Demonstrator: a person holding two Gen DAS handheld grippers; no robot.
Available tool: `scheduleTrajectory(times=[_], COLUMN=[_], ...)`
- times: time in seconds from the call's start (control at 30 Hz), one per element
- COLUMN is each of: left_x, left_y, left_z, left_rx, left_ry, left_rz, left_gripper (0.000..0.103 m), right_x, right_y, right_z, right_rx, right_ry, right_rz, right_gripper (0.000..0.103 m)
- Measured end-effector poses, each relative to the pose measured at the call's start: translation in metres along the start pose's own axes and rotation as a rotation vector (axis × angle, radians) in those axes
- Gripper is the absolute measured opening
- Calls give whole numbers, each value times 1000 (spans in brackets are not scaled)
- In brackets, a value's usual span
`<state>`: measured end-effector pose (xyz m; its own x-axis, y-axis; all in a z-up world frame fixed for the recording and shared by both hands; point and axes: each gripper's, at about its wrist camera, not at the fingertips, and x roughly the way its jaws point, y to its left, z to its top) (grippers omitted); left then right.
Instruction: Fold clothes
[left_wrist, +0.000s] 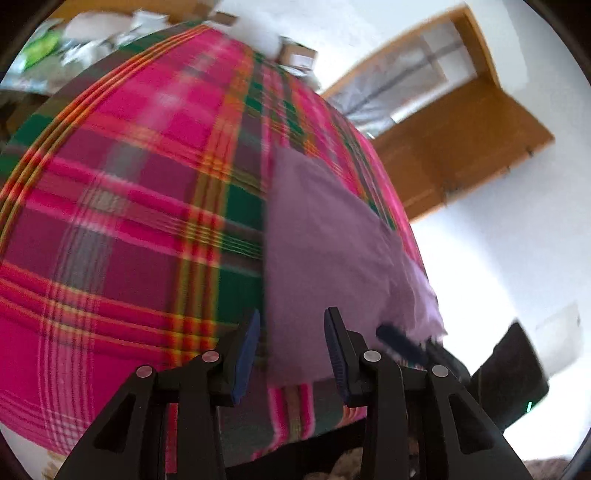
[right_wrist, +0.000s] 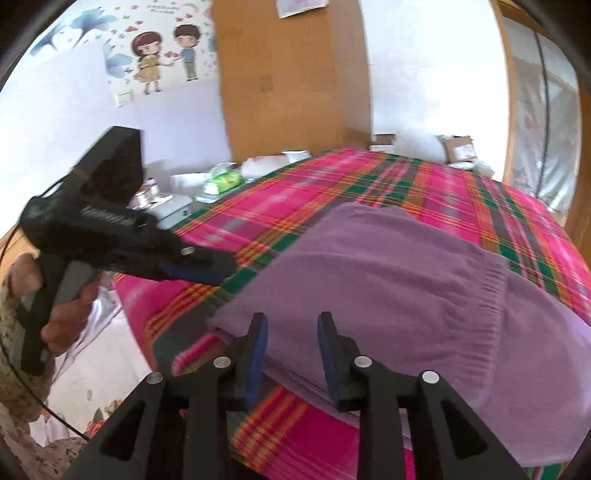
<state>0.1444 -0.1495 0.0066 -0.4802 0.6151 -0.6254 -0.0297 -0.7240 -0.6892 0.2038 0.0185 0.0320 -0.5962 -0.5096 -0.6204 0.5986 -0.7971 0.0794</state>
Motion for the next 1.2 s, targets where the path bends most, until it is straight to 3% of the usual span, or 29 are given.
scheduleTrajectory(times=[0.13,0.33,0.63,0.83,1.0,1.03,1.2], left_x=[10,21,28,25,24,23,14], left_y=[9,10,8,-6,-3,-1,8], left_z=[-1,3,6,10,9,8,8], left_rx=[-32,-57,-102,-87,-91,-94,-100], left_ry=[53,104,149,134,139,138,95], left_rz=[-6,-76,-187,-243,-240,-238,-226], left_gripper=[37,38,39,39,39,39,39], right_x=[16,22,24,30,36,37,37], right_y=[16,32,48,56,56,55,47], right_z=[-2,-8,-16,-19,-17,-16,-13], right_rx=[-50,-108,-209,-246,-228,-218,-161], right_ry=[39,44,36,16,15,16,19], right_rz=[38,43,-30,-148,-203,-208,-208], right_gripper=[42,55,57,57,56,50,41])
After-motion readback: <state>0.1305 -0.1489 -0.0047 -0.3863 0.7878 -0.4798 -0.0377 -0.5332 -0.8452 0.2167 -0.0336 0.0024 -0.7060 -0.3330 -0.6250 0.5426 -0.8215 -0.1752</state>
